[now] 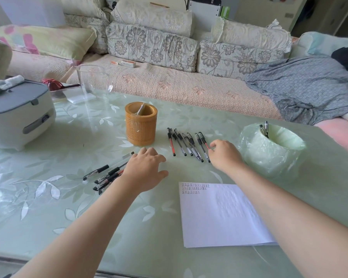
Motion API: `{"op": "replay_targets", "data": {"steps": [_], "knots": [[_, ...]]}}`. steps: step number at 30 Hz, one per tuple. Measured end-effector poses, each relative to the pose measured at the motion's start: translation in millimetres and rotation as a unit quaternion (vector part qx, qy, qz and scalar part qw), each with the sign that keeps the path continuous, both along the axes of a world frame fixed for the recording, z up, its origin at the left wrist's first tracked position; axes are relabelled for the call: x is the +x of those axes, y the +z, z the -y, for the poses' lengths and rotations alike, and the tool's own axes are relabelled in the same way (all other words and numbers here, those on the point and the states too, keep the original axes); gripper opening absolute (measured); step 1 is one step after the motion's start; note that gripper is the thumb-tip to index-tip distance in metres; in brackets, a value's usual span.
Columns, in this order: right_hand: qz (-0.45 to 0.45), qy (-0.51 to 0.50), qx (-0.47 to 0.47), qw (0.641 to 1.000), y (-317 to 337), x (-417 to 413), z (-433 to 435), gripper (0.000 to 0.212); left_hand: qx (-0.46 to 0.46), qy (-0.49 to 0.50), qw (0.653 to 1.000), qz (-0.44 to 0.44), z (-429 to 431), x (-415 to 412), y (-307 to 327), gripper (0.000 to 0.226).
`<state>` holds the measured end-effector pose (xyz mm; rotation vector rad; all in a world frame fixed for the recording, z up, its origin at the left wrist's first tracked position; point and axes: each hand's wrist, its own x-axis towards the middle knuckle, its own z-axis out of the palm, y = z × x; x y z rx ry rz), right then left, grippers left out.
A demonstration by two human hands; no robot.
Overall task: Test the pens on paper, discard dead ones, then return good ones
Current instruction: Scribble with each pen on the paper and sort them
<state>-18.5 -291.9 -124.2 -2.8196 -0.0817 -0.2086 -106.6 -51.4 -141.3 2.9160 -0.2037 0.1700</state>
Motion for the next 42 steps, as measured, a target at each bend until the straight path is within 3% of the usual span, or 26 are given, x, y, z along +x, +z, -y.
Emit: {"op": "replay_targets", "data": {"steps": [5,9,18,25,30,32,35,42], "knots": [[0.011,0.094,-0.001,0.996,14.6,-14.4,-40.2,0.03,-0.067,-0.019,0.998,0.007,-12.2,-8.0,6.6,0.051],[-0.003,0.221,-0.005,0.975,18.2,-35.1,-87.1,0.028,-0.05,0.034,0.997,0.048,-36.5,-17.3,15.1,0.044],[-0.005,0.375,-0.048,0.926,1.2,-63.8,-143.4,0.035,-0.008,0.107,0.993,-0.053,-86.2,-42.0,22.5,0.037],[0.076,0.386,-0.137,0.909,-5.1,-69.3,-149.9,0.03,0.0,0.094,0.993,-0.066,-88.3,-46.8,28.9,0.016],[0.057,0.403,-0.139,0.903,-4.9,-70.1,-148.1,0.013,0.026,0.075,0.995,-0.058,-80.9,-45.4,30.3,0.011],[0.033,0.408,-0.109,0.906,-7.6,-71.2,-144.8,0.016,0.024,0.059,0.997,-0.047,-78.9,-44.3,31.1,0.007],[0.018,0.397,-0.052,0.916,-12.3,-73.9,-132.0,0.031,-0.019,0.041,0.999,-0.016,-72.6,-42.5,33.1,0.009],[0.032,0.336,0.037,0.941,3.3,-87.8,-77.1,0.026,-0.2,-0.003,0.979,-0.022,-24.8,-40.6,42.9,0.003]]}}
